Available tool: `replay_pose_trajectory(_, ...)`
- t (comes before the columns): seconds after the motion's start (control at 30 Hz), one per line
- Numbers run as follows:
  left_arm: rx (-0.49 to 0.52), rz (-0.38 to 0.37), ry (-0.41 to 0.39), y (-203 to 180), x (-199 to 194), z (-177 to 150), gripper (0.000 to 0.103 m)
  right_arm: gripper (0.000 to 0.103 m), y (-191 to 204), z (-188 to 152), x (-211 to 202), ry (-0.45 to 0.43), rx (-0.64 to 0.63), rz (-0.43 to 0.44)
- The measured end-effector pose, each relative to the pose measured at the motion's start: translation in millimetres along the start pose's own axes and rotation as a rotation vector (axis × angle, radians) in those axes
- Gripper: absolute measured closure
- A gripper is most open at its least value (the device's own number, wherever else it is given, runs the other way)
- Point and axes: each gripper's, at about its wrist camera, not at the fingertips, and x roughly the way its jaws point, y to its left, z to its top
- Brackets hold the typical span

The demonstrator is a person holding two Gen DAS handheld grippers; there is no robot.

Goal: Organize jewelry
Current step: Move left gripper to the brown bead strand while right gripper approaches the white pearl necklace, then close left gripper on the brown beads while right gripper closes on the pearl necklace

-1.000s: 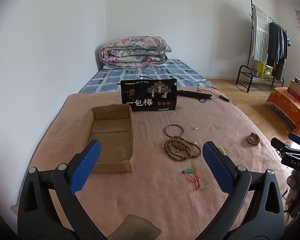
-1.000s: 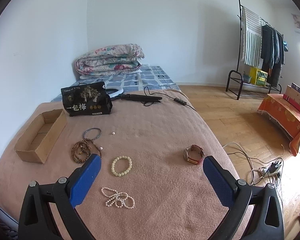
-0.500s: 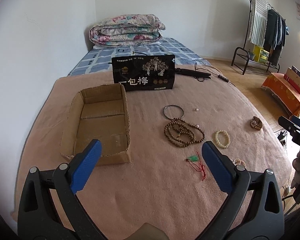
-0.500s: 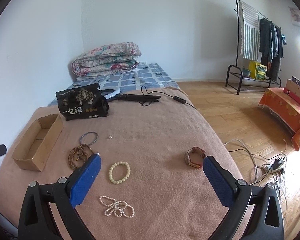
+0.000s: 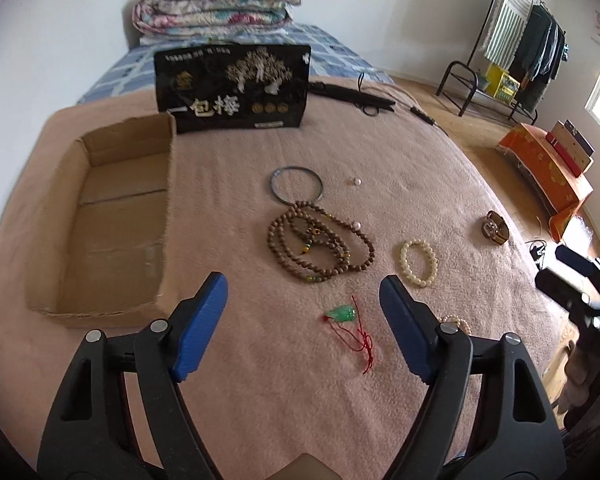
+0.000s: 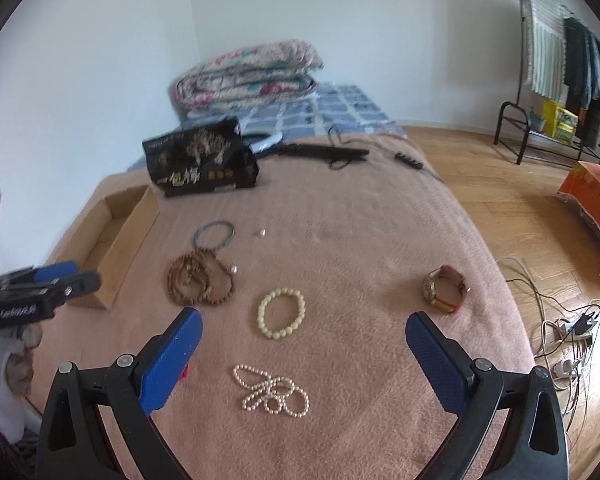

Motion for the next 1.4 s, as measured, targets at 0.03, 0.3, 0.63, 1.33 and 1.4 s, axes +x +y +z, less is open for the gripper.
replay_pose_trajectory(0.03,-0.008,-0.013,0.020,0.3,7.5,1.6,0.025,0.004,0.9,-2.2,4.8,0.018,-0.003,0.007)
replay_pose_trajectory(0.3,-0.062,-0.009,0.107,7.4,64.2,15.5,0.028,0.005,14.1,-24.1,43.3,0.167,-0.049,0.042)
replay_pose_trajectory(0.63,-0.153,0.043,0.187,12.1,132.1,39.4,0.028,0.005,24.4,-38.3,69.8,0.285,-0.091,0.010)
replay_pose_trajectory(1.33,-0.152,0.223,0.191,11.8,160.3,36.9,0.039,0.003,26.4,-68.9,110.7,0.410,-0.170,-0.006)
replay_pose_trajectory(1.4,-0.138,0.230,0.178,7.7,159.9,38.0,0.054,0.002,28.0,-71.0,113.2,0.413,-0.185,-0.014)
